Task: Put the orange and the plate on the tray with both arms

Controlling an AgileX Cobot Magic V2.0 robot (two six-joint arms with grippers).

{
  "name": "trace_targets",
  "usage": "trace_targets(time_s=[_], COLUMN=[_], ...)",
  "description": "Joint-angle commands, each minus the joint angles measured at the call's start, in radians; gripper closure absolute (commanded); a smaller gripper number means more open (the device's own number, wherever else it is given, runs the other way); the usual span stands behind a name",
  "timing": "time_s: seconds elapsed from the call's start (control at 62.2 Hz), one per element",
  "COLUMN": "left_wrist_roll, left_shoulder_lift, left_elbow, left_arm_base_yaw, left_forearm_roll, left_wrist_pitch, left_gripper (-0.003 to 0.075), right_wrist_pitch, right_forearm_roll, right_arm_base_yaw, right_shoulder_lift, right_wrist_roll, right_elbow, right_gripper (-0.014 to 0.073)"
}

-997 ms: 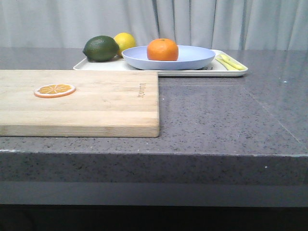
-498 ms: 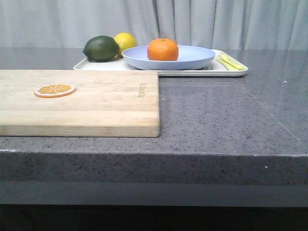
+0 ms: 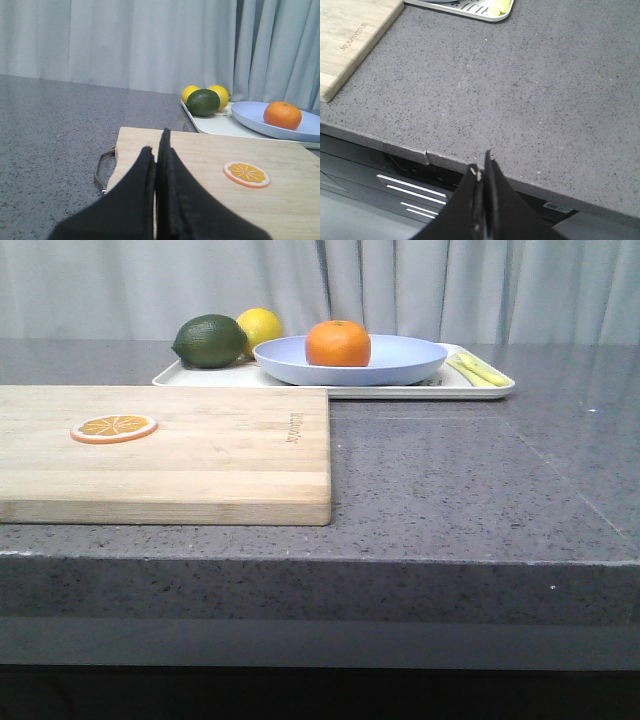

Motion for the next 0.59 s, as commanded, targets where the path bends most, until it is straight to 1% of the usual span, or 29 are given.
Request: trace_targets(time_s=[0.0, 0.579], left_wrist_roll=[0.005, 0.005], left_shoulder_lift=[-0.02, -0.02], left_elbow=[0.028, 0.028], left_arm_base_yaw=[0.005, 0.005], left_forearm_roll=[-0.012, -0.008], left_wrist_pitch=[-0.082, -0.066], left_gripper=[0.074, 0.074], right_wrist_pitch=[-0.069, -0.069], right_forearm_roll=[-0.002, -0.002], right_arm_base_yaw=[0.0, 0.0], right_shoulder_lift=[0.011, 0.011], right_wrist_roll=[-0.008, -0.008], right_elbow=[-0.021, -0.021], right_gripper=[0.0659, 0.0659])
